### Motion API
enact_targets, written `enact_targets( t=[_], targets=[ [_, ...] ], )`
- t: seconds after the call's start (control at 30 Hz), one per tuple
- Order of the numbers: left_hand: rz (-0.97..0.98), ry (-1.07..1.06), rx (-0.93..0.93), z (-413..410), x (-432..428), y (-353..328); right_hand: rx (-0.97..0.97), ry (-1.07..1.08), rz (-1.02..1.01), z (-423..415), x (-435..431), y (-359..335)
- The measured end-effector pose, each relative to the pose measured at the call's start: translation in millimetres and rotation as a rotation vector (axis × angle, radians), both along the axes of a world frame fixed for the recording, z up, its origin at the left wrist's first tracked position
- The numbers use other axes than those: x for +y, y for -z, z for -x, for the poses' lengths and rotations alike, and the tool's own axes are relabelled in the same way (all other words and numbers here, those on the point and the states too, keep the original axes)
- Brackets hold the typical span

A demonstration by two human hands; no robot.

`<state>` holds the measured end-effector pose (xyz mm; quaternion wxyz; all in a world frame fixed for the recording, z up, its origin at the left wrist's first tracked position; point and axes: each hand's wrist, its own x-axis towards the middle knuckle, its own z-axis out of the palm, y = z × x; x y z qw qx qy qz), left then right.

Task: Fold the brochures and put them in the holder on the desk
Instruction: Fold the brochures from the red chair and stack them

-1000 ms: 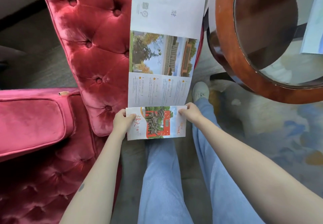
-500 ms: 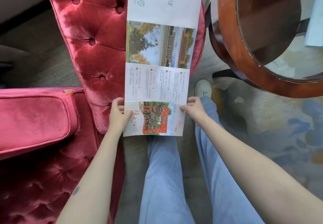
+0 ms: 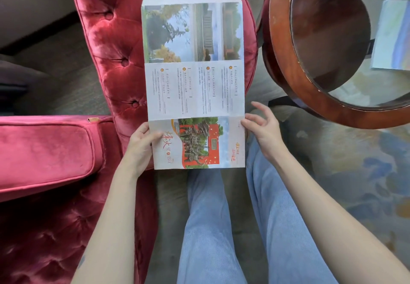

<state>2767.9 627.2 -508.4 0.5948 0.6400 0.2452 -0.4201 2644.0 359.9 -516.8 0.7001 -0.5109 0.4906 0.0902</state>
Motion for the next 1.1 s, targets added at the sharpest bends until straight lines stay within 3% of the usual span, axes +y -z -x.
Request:
enact_targets(
  t=[0.23, 0.37, 0.57, 0.67, 0.8, 0.97, 1.03, 1.1],
  targets=[
    [0.019, -0.019, -0.183, -12, -4, -12, -0.134, 0.043, -0.001, -11, -11, -7],
    [-0.223, -0.009, -0.364, -17, -10, -16, -0.208, -0.089, 0.2, -14, -12, -14],
    [-0.535, 0.135, -0.67, -10, -17, -28, -0.23, -0.442, 0.712, -33, -13, -34],
    [-0.608, 0.177, -0.749, -11, -16, -31, -0.21, -0.53, 0.693, -39, -11, -35],
    [-0.629, 0.231, -0.743, -14, -18, -28, -0.186, -0.683, 0.579, -42, -5, -17],
    [-0.637, 0.336, -0.669, -10, -26, -2, -0.034, -1.423, 0.715, -38, 26, 35],
    [-0.659, 0.358, -0.671, -9, -25, 6, -0.047, -1.411, 0.817, -39, 35, 48],
    [-0.672, 0.352, -0.686, -8, -24, 8, -0.074, -1.23, 0.873, -43, 40, 53]
  ],
)
